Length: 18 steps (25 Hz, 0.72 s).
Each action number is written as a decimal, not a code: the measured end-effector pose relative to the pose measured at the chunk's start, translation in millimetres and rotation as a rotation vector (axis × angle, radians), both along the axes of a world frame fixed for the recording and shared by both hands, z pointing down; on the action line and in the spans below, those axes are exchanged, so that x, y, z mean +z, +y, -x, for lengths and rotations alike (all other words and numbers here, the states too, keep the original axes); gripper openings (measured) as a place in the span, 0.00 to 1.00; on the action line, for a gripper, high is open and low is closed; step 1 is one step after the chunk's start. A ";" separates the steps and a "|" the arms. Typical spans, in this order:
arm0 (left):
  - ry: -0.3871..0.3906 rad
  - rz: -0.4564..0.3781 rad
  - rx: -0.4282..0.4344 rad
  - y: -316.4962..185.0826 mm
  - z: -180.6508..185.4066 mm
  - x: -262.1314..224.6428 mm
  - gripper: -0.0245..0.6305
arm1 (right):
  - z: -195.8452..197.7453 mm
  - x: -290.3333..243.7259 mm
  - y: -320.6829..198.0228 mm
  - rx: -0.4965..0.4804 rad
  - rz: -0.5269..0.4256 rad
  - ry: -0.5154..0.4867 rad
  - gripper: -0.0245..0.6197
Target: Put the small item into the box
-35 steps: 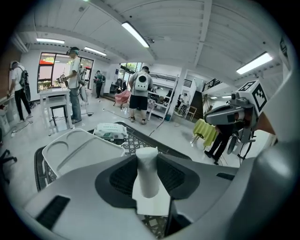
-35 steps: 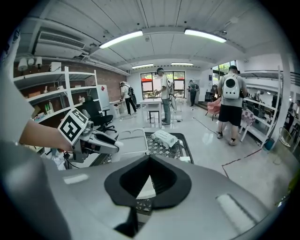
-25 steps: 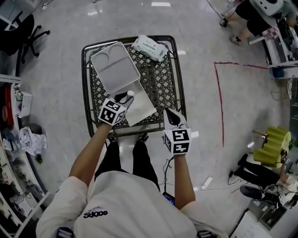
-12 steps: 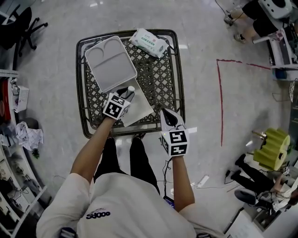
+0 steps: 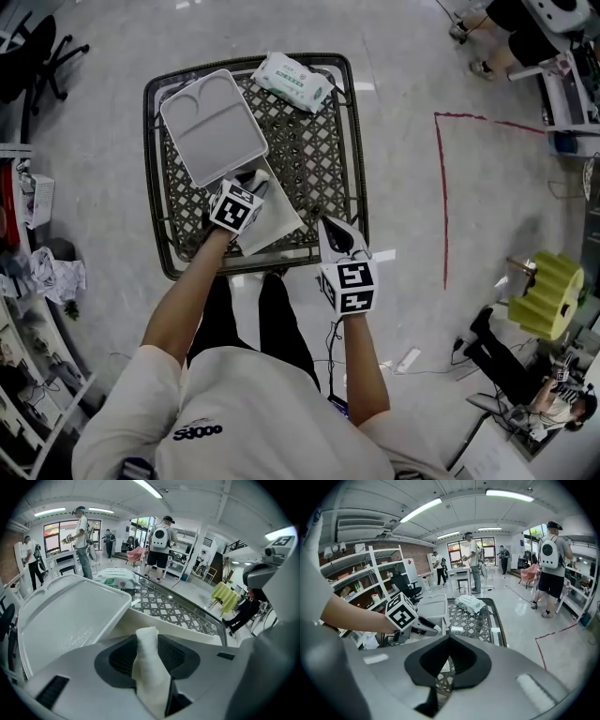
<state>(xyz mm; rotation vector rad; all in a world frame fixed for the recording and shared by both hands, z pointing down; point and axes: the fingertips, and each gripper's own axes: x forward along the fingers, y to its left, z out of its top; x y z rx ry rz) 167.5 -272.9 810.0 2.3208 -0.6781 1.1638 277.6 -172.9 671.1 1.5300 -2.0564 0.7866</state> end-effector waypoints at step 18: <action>0.031 -0.043 0.017 12.3 10.5 -24.6 0.30 | 5.5 -29.3 1.6 0.046 -0.056 -0.021 0.05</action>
